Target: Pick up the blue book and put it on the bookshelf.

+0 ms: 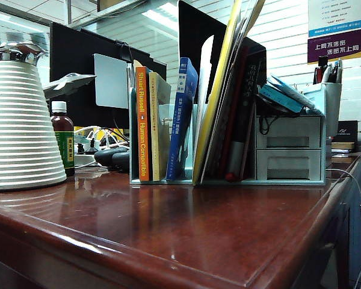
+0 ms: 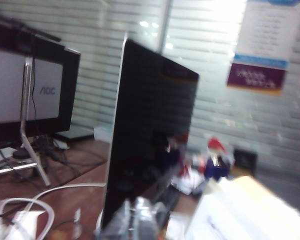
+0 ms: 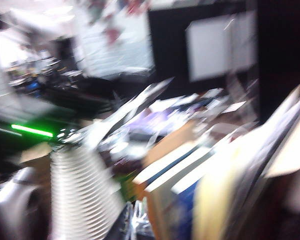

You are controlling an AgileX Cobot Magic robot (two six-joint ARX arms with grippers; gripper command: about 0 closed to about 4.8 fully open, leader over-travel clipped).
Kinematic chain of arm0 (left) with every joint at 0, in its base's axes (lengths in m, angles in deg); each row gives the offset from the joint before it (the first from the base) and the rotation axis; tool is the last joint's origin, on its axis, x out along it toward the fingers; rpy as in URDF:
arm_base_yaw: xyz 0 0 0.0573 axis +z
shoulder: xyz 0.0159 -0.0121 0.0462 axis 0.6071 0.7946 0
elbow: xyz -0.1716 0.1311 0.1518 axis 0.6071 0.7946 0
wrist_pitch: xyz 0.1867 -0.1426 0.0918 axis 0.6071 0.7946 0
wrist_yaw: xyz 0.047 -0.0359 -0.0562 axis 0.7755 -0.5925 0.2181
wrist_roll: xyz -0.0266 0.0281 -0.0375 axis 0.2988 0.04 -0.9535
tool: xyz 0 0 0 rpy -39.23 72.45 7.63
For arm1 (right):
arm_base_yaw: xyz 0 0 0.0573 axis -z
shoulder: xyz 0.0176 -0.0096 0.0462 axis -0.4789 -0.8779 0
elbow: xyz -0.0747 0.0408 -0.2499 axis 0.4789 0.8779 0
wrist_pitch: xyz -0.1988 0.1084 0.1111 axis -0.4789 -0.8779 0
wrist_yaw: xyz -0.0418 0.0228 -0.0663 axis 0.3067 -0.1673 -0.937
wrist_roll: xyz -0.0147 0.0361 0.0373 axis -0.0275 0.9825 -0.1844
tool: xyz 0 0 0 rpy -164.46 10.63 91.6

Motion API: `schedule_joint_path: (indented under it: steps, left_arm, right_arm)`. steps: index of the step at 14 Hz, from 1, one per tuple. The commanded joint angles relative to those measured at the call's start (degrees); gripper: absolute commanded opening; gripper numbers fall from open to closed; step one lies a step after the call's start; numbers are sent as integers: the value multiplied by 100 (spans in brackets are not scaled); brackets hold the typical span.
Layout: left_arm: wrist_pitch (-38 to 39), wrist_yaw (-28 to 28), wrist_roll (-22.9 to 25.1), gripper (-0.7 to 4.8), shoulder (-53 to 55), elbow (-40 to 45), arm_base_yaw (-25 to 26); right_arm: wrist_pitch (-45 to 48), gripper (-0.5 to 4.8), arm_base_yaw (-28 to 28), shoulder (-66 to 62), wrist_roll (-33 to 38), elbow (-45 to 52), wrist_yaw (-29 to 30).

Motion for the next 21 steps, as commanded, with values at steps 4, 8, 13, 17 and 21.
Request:
schedule_joint_path:
  steps: [4, 8, 13, 17, 21]
  left_arm:
    - [2859, -337, 72, -6, -3082, 1445, -87]
    - [3010, -719, 81, -6, -5506, 4144, -79]
    - [3084, -1626, -151, -6, -7576, 6275, -76]
    - [3362, -1604, -195, -5, -7890, 6585, -79]
    - [3338, -1620, -177, -6, -7895, 6738, -76]
  right_arm:
    - [-957, -5, 7, 1180, -1097, 597, -1040]
    - [-286, -5, 7, 1976, -1095, 2232, -1434]
    - [74, -5, 2, 2293, -1088, 3493, -1344]
    - [-468, -5, 2, 2288, -1012, 3497, -1390]
    - [-483, -5, 2, 2288, -1012, 3497, -1410]
